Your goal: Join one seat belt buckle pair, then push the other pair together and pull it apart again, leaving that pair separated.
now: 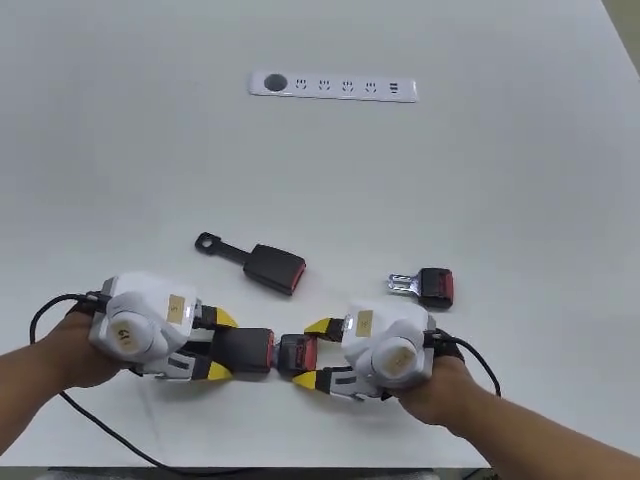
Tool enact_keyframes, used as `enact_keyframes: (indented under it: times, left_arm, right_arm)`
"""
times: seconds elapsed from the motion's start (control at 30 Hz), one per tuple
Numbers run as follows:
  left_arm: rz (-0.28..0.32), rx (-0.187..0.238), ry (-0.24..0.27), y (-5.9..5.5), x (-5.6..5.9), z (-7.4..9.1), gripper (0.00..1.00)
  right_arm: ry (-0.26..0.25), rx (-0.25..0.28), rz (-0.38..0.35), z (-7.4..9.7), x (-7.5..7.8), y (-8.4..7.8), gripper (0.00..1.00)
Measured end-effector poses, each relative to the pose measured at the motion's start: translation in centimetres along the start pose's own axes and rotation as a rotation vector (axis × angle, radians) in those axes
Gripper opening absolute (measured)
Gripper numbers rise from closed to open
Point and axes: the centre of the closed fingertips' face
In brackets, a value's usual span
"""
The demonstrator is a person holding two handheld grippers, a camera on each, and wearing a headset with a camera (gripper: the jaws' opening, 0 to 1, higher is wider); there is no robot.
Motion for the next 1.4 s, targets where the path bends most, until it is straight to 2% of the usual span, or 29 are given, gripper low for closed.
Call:
enact_keyframes:
  times: [0.17, 0.23, 0.27, 0.33, 0.4, 0.47, 0.57, 0.6, 0.63, 0.67, 0.7, 0.73, 0.77, 0.83, 0.9, 1.0, 1.1, 1.23, 1.33, 1.4]
  left_arm:
    - [-0.001, -0.008, -0.003, 0.1, -0.1, -0.1, 0.32]
    - [-0.006, -0.041, -0.006, 0.1, -0.2, -0.2, 0.33]
    - [-0.06, -0.081, -0.021, 0.0, -0.2, -0.2, 0.33]
    - [-0.035, -0.073, -0.018, 0.2, -0.1, -0.4, 0.34]
    - [-0.023, -0.07, -0.013, 0.2, -0.1, -0.3, 0.34]
    - [-0.02, -0.079, -0.014, 0.2, -0.1, -0.3, 0.35]
    - [-0.011, -0.099, -0.012, 0.1, -0.1, -0.4, 0.36]
    - [-0.004, -0.102, -0.018, 0.2, 0.2, -0.3, 0.37]
    - [0.002, -0.097, -0.025, 0.4, 0.5, -0.3, 0.41]
    - [0.007, -0.102, -0.026, 0.4, 0.7, -0.4, 0.45]
    - [-0.035, -0.138, -0.002, -0.1, 0.3, -0.1, 0.49]
    - [-0.048, -0.162, 0.027, -0.5, 0.0, 0.0, 0.59]
    - [-0.017, -0.14, 0.04, -0.2, 0.2, 0.0, 0.66]
    - [0.017, -0.127, 0.066, 0.1, 0.0, 0.4, 0.72]
    - [0.013, -0.12, 0.082, 0.3, 0.0, 0.8, 0.76]
    - [0.024, -0.099, 0.107, 0.9, 0.0, 1.3, 0.8]
    - [0.029, -0.092, 0.128, 1.5, -0.1, 1.6, 0.86]
    - [0.033, -0.075, 0.163, 2.5, -0.9, 2.3, 0.87]
    - [0.015, -0.07, 0.19, 3.1, -1.5, 3.2, 0.87]
    - [0.024, -0.059, 0.209, 3.4, -1.9, 3.9, 0.88]
  right_arm:
    - [-0.008, 0.004, -0.004, 0.0, -0.1, 0.0, 0.33]
    - [-0.015, 0.002, 0.002, 0.0, -0.1, 0.0, 0.33]
    - [-0.011, 0.005, -0.017, 0.0, -0.3, 0.1, 0.34]
    - [-0.011, 0.0, 0.021, 0.0, -0.3, 0.0, 0.35]
    - [-0.011, -0.008, 0.028, 0.0, -0.3, 0.0, 0.35]
    - [-0.025, -0.037, 0.095, -0.1, -0.2, 0.0, 0.36]
    - [-0.04, -0.038, 0.088, -0.1, -0.3, 0.1, 0.37]
    - [-0.049, -0.025, 0.071, 0.0, -0.2, 0.4, 0.38]
    - [-0.062, 0.012, 0.024, 0.1, -0.1, 1.1, 0.41]
    - [-0.072, 0.021, 0.008, 0.2, 0.0, 1.4, 0.48]
    - [-0.09, 0.025, -0.019, 0.4, 0.3, 1.5, 0.56]
    - [-0.095, 0.021, -0.005, 0.5, 0.4, 1.5, 0.63]
    - [-0.111, 0.022, 0.004, 0.7, 0.6, 1.5, 0.68]
    - [-0.117, 0.019, 0.002, 1.2, 0.8, 1.6, 0.66]
    - [-0.132, 0.031, -0.015, 1.8, 0.9, 1.9, 0.66]
    - [-0.166, 0.044, -0.059, 2.5, 1.2, 2.1, 0.71]
    - [-0.167, 0.043, -0.049, 3.1, 1.0, 2.2, 0.71]
    - [-0.172, 0.058, -0.039, 4.3, 1.1, 2.5, 0.72]
    - [-0.191, 0.059, -0.04, 5.4, 1.6, 2.2, 0.74]
    - [-0.199, 0.065, -0.045, 6.5, 1.8, 1.8, 0.76]
Point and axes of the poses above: the centre of the closed fingertips' face, and the gripper's own axes: z roughly backward along the fingers, x roughly to its right, y roughly out of its top, and after that the axes turned 6 degrees about x, right-handed
